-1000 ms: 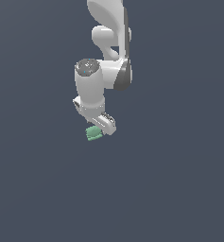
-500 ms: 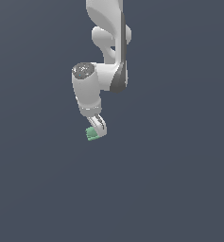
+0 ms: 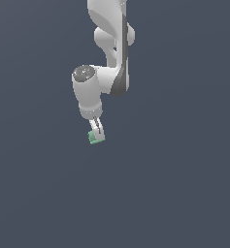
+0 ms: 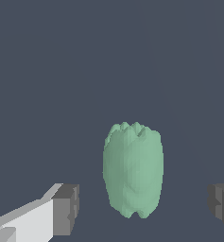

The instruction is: Pick up the object and move it to a goal position.

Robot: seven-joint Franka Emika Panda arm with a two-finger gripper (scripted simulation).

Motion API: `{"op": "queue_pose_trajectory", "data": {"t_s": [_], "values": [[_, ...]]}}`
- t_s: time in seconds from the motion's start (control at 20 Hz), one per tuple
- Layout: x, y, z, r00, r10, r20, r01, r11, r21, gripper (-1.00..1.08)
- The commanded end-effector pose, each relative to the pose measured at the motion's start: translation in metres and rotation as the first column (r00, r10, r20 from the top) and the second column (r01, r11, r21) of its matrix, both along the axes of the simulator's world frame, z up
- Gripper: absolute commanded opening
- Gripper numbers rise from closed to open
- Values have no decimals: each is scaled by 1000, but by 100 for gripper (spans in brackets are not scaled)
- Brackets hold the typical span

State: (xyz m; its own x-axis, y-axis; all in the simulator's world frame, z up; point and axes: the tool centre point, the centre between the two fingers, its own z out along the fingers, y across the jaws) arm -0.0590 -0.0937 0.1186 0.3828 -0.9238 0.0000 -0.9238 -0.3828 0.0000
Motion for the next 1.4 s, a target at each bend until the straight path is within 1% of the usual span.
{"op": "queue_pose_trajectory", "data": {"t_s": [0.0, 0.35, 0.85, 1.1, 1.15, 1.35], "values": [[-1, -1, -1, 1000, -21, 0, 21, 1000, 0, 100], [-2, -1, -4, 1000, -23, 0, 23, 1000, 0, 100], [-3, -1, -45, 1000, -28, 0, 28, 1000, -1, 100], [-2, -1, -52, 1000, -29, 0, 29, 1000, 0, 100], [-2, -1, -52, 1000, -29, 0, 29, 1000, 0, -100], [-2, -1, -52, 1000, -29, 0, 29, 1000, 0, -100]]}}
